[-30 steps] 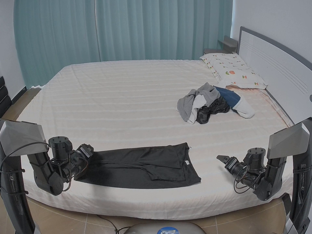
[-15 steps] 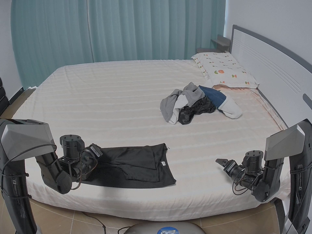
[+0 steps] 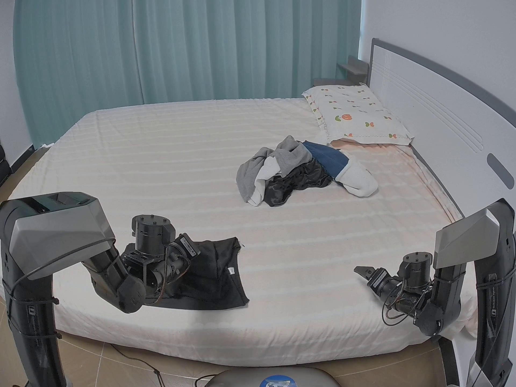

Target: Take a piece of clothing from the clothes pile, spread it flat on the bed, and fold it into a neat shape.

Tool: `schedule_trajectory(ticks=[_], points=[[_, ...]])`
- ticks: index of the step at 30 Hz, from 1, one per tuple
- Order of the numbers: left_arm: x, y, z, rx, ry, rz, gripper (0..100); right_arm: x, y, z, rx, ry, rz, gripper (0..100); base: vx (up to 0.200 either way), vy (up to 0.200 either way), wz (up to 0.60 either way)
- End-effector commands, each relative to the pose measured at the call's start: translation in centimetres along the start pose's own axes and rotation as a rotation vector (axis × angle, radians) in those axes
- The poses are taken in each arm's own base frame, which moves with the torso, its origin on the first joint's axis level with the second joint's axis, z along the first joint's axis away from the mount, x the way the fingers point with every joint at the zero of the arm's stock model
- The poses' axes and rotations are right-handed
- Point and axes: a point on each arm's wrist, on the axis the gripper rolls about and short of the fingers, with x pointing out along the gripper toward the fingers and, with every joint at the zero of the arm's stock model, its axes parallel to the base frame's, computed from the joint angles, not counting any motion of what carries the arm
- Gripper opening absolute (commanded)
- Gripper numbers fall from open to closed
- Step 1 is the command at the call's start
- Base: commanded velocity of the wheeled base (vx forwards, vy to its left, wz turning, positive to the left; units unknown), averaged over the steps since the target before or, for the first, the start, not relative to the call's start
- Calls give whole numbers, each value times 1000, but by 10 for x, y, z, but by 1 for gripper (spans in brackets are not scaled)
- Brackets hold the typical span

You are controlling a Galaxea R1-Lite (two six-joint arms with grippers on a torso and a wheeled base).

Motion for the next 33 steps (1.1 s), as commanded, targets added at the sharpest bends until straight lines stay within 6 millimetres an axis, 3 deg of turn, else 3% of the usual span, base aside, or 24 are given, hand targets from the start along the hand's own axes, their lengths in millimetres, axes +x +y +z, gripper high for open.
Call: schedule_trajectory(ticks=[1,8,9,15,21,25,33], points=[[13,3,-11,10,14,16,0,1,-3,-2,-2,7,-11,100,0,0,0],[21,10,-23,18,38,44,0,2,-3,-3,-3,9,-12,100,0,0,0],[21,10,-24,20,41,45,100,2,-3,-3,-3,9,-12,100,0,0,0],[15,6,-30,31,60,40,100,2,-3,-3,-4,10,-11,100,0,0,0],[-12,1,-9,3,24,18,100,1,-3,-4,-5,11,-12,100,0,0,0],[-26,9,8,-79,-8,38,100,1,-2,-5,-6,12,-11,100,0,0,0],[-40,50,34,-219,-23,110,100,1,-3,-5,-7,12,-13,100,0,0,0]])
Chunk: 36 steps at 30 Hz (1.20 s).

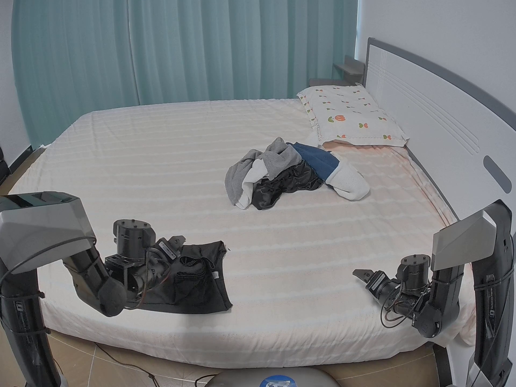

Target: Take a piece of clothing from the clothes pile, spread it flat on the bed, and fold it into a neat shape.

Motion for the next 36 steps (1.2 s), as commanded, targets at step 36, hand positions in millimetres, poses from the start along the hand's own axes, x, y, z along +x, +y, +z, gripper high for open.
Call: schedule_trajectory(ticks=[36], points=[[-9,63,52,-228,67,23,100,-3,2,1,-6,-21,25,100,0,156,0]])
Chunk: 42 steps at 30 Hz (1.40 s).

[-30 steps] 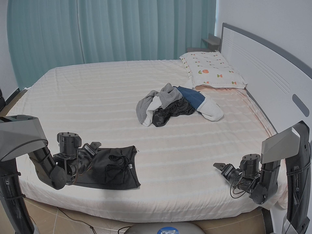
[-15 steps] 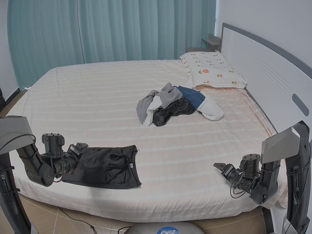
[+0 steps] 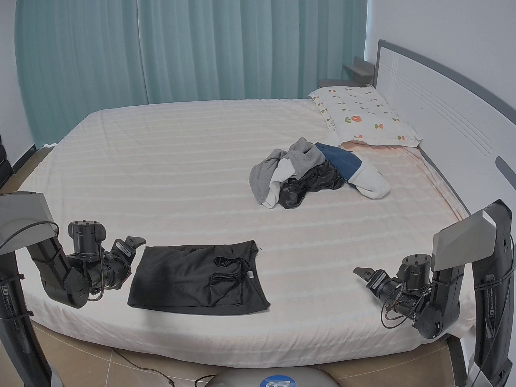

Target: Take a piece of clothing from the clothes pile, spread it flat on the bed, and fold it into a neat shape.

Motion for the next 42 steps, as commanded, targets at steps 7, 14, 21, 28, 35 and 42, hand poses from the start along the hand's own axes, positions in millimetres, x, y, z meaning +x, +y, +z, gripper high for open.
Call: schedule_trajectory(ticks=[7,14,21,28,35,42], points=[[2,2,-1,-1,11,5,100,-1,2,0,-4,-6,10,100,0,200,0],[2,3,-2,-2,15,8,100,-1,8,-5,-32,-1,15,100,0,200,0],[7,6,-4,0,23,18,100,-7,37,-24,-174,9,53,100,0,200,0],[10,8,-10,5,41,29,100,-6,70,-36,-348,5,30,100,0,57,0],[15,11,-18,25,52,48,100,6,95,-47,-402,65,-5,100,0,0,0],[16,10,-19,29,43,44,100,19,107,-47,-471,86,-27,100,0,0,0]])
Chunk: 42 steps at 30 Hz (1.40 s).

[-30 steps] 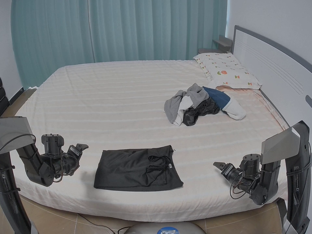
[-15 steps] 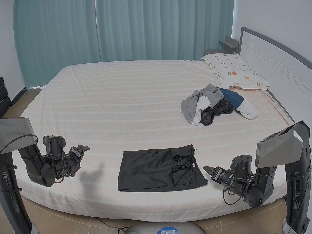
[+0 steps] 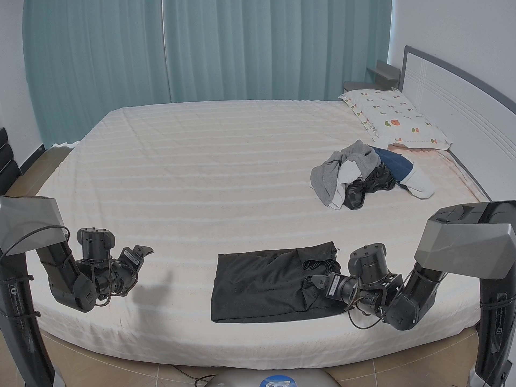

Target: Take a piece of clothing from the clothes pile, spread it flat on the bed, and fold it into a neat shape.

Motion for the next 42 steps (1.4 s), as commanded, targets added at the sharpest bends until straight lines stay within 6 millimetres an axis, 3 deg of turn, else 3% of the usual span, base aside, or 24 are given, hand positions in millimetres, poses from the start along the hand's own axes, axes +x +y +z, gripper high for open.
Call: schedule_trajectory(ticks=[1,8,16,20,29,33,37,42], points=[[4,2,-4,5,0,2,100,10,18,10,-28,-24,16,100,0,0,0],[4,3,-5,6,-1,-3,100,27,27,6,-93,6,-9,100,0,0,0],[3,3,-5,8,-1,-3,100,31,27,1,-173,79,-88,100,0,0,0],[3,3,-5,8,-1,-3,100,31,10,0,-242,113,-214,100,0,0,0],[3,3,-5,8,-1,-3,100,-3,-15,19,-192,110,-258,100,0,0,0],[3,3,-5,7,0,-2,100,-11,-17,23,-164,123,-206,100,0,0,0],[3,3,-5,7,0,-2,100,-11,-13,26,-118,89,-145,100,0,0,0],[3,3,-5,7,0,-2,100,-2,-22,15,-125,117,-172,100,0,0,0]])
